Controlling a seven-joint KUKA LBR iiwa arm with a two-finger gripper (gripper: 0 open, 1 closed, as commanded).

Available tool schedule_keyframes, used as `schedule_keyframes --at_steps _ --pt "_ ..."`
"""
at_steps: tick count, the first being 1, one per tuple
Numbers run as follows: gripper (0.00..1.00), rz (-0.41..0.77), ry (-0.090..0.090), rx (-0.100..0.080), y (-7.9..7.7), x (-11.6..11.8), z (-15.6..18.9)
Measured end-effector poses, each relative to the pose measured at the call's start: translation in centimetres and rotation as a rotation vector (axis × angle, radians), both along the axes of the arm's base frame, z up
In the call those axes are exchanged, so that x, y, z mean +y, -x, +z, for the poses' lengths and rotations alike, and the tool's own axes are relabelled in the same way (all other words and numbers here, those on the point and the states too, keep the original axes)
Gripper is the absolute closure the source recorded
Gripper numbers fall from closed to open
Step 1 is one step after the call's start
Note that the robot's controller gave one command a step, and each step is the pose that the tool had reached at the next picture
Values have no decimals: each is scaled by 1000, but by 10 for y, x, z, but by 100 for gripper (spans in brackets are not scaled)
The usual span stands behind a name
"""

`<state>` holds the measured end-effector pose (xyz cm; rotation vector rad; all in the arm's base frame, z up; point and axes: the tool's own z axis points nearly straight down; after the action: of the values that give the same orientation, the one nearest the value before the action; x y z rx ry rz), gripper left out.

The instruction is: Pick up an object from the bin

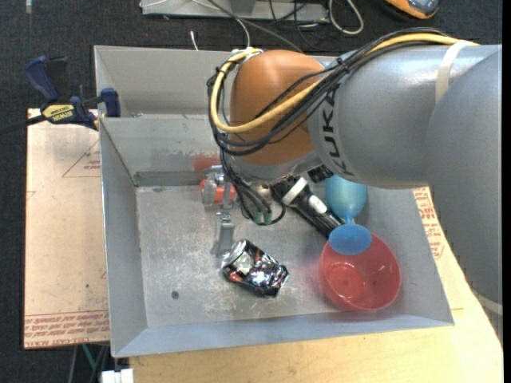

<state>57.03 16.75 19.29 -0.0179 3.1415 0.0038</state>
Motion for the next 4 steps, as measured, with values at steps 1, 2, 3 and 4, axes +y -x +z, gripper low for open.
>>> schedule_keyframes --at_steps 1,2,3,4 --pt "100 0 -3 -9 -17 -11 -16" --pt "0 0 -3 -9 -17 -11 -16" --pt "0 0 -3 -9 -17 -11 -16" --pt "0 43 -2 -6 -2 -20 -63"
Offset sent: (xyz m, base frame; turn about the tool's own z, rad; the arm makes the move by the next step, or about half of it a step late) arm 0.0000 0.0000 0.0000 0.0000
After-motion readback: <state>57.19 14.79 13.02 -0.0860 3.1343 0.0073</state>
